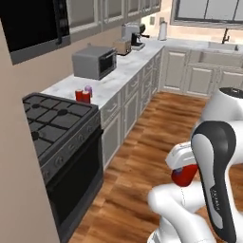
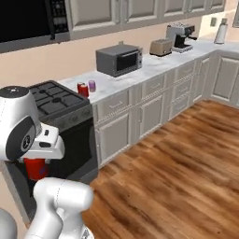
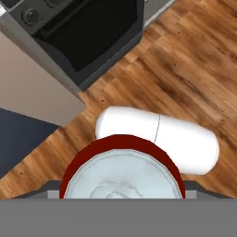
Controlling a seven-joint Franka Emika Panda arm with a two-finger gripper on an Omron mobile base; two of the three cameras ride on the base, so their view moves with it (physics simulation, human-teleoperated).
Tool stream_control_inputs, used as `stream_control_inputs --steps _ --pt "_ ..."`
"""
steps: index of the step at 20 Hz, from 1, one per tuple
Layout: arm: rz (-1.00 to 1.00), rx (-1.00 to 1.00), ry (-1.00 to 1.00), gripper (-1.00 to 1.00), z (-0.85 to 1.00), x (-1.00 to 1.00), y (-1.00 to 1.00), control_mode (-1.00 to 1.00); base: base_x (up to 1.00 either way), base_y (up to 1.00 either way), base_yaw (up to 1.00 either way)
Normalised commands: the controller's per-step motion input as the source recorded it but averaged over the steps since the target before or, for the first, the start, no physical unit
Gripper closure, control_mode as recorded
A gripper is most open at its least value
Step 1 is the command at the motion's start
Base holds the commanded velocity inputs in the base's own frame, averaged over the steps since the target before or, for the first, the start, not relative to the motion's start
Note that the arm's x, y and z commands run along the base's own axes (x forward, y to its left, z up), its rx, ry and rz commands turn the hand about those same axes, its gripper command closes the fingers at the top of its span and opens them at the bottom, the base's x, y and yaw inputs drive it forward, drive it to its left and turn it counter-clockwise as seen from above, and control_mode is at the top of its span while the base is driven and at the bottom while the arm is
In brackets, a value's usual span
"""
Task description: Four empty soda cans are scattered around the kitchen. Gather all the cans and cluster them next to the stove for recycling.
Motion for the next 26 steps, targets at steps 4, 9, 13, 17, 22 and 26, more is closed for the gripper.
stream_control_inputs --steps 4,9,13,17,22,26 --pt "0.0 0.0 0.0 1.0 0.0 0.0 0.0 1.0 1.0 -0.28 0.4" --pt "0.0 0.0 0.0 1.0 0.0 0.0 0.0 1.0 0.96 -0.59 0.31" --pt "0.0 0.0 0.0 1.0 0.0 0.0 0.0 1.0 1.0 -0.56 0.33" --pt "0.0 0.0 0.0 1.0 0.0 0.0 0.0 1.0 1.0 -0.33 0.34" --pt "0.0 0.0 0.0 1.0 0.0 0.0 0.0 1.0 0.93 -0.01 0.32" --pt "0.0 0.0 0.0 1.0 0.0 0.0 0.0 1.0 0.86 0.06 0.27"
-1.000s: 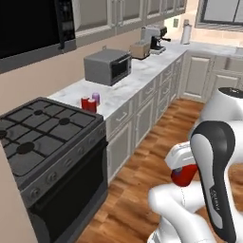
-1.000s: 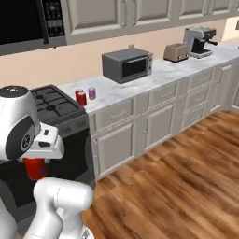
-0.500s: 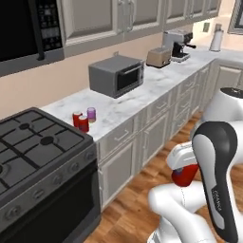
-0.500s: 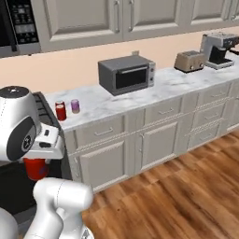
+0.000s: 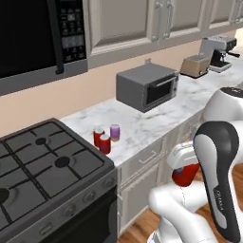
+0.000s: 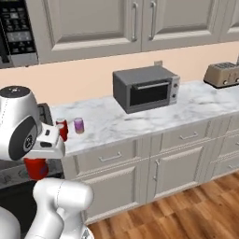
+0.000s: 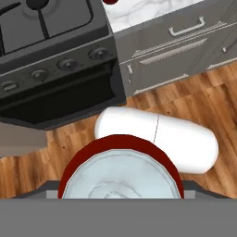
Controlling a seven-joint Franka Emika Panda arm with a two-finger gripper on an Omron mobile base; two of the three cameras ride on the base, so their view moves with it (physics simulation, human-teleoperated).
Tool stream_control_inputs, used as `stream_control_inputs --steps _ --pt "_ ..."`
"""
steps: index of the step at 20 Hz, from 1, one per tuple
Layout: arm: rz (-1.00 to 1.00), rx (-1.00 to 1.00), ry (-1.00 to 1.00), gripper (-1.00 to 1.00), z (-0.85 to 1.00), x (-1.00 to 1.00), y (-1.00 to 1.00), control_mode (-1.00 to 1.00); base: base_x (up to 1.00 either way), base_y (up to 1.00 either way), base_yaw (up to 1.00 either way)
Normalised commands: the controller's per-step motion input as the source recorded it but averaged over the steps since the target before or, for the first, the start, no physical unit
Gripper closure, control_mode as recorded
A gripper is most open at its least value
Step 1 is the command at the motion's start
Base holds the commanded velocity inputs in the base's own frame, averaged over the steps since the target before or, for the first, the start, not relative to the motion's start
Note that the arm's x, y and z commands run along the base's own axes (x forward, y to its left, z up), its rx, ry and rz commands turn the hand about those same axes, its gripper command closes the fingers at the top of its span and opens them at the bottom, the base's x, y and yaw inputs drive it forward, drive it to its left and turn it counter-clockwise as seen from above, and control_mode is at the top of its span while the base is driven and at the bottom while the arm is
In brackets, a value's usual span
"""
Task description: Four empty soda cans are scattered around the kitchen. Gather all the cans and cluster them next to the stove for recycling.
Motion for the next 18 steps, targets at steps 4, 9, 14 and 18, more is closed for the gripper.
stream_control_inputs --steps 4,9,14,18 --pt "0.0 0.0 0.0 1.0 0.0 0.0 0.0 1.0 0.6 -0.08 0.31" --pt "0.0 0.0 0.0 1.0 0.0 0.0 0.0 1.0 0.41 -0.39 0.46" --pt "0.0 0.0 0.0 1.0 0.0 0.0 0.0 1.0 0.49 -0.27 0.43" --pt "0.0 0.0 0.0 1.0 0.0 0.0 0.0 1.0 0.45 -0.68 0.21"
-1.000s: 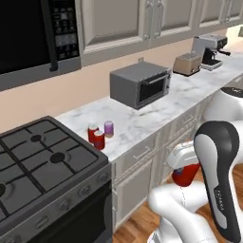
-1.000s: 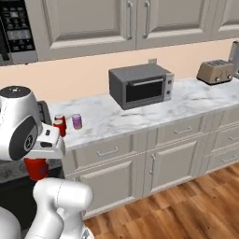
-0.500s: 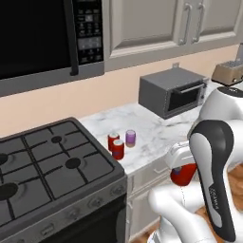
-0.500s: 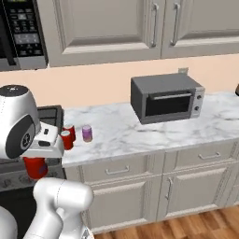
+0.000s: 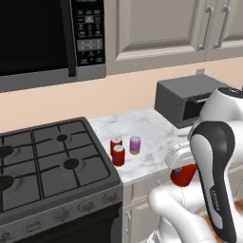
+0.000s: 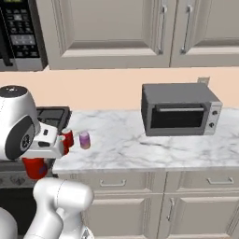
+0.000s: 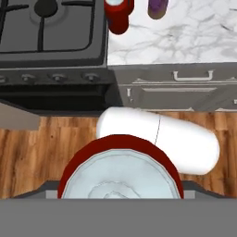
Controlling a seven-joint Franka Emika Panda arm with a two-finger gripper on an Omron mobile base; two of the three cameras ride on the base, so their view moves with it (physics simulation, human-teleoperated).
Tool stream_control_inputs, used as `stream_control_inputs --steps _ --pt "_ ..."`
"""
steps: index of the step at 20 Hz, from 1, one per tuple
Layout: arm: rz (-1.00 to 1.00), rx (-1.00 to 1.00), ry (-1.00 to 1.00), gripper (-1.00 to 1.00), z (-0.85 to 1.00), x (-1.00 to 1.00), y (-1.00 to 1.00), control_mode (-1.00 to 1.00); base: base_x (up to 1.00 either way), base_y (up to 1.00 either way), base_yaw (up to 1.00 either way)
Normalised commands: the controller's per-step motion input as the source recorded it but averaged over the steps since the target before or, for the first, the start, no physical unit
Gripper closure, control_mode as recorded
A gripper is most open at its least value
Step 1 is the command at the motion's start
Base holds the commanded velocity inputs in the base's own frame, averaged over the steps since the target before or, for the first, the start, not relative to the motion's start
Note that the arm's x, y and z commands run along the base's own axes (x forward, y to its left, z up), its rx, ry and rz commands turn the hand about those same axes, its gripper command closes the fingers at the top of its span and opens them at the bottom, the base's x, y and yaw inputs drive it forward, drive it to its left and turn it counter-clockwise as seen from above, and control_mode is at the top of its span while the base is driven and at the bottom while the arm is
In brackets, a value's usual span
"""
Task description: Four empty soda cans are scattered around the kitchen. Gather all the cans and cluster them next to the stove for recycling.
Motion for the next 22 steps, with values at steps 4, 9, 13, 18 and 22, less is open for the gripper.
stream_control_inputs --steps 4,9,13,18,22 --pt "0.0 0.0 0.0 1.0 0.0 0.0 0.0 1.0 0.45 -0.9 0.15" --pt "0.0 0.0 0.0 1.0 0.0 0.0 0.0 1.0 0.01 -0.04 0.01" --pt "0.0 0.0 0.0 1.0 0.0 0.0 0.0 1.0 0.66 0.18 0.0" --pt "0.0 0.0 0.0 1.0 0.0 0.0 0.0 1.0 0.39 0.16 0.0" --pt "0.0 0.0 0.0 1.0 0.0 0.0 0.0 1.0 0.0 0.0 0.0"
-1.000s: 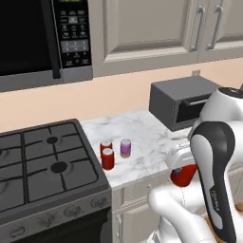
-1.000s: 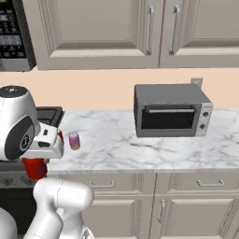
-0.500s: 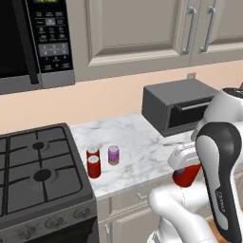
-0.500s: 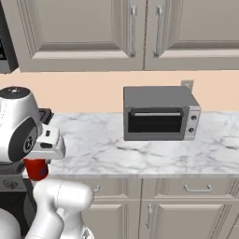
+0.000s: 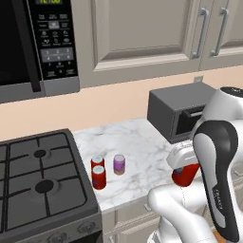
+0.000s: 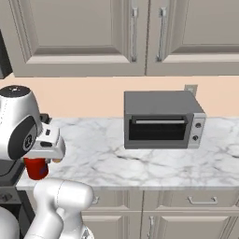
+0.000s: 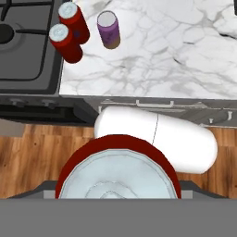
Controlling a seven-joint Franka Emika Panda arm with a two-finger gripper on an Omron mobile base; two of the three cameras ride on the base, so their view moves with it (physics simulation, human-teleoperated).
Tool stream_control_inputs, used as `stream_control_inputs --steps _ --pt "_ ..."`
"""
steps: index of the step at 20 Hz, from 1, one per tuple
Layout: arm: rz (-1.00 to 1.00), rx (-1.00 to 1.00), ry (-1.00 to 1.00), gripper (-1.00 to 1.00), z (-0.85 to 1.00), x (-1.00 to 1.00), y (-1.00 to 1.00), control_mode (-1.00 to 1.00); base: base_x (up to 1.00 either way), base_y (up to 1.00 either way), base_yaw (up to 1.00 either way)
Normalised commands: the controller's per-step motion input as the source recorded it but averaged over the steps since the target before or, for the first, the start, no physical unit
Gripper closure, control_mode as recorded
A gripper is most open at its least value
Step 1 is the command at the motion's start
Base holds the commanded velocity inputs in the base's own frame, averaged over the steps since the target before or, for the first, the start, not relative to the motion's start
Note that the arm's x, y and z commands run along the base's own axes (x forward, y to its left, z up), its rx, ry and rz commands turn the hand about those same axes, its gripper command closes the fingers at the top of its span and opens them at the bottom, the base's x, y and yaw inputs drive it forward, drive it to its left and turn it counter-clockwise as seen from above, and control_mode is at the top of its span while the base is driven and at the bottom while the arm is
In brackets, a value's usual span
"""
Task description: Four empty soda cans are scattered around the kitchen. Gather all the cans and cluster them next to the stove for recycling.
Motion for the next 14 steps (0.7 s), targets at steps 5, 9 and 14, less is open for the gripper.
stream_control_inputs --steps 5,9,14 --pt "0.0 0.0 0.0 1.0 0.0 0.0 0.0 1.0 0.0 0.0 0.0" --pt "0.0 0.0 0.0 1.0 0.0 0.0 0.0 1.0 0.0 0.0 0.0" --pt "0.0 0.0 0.0 1.0 0.0 0.0 0.0 -1.0 0.0 0.0 0.0"
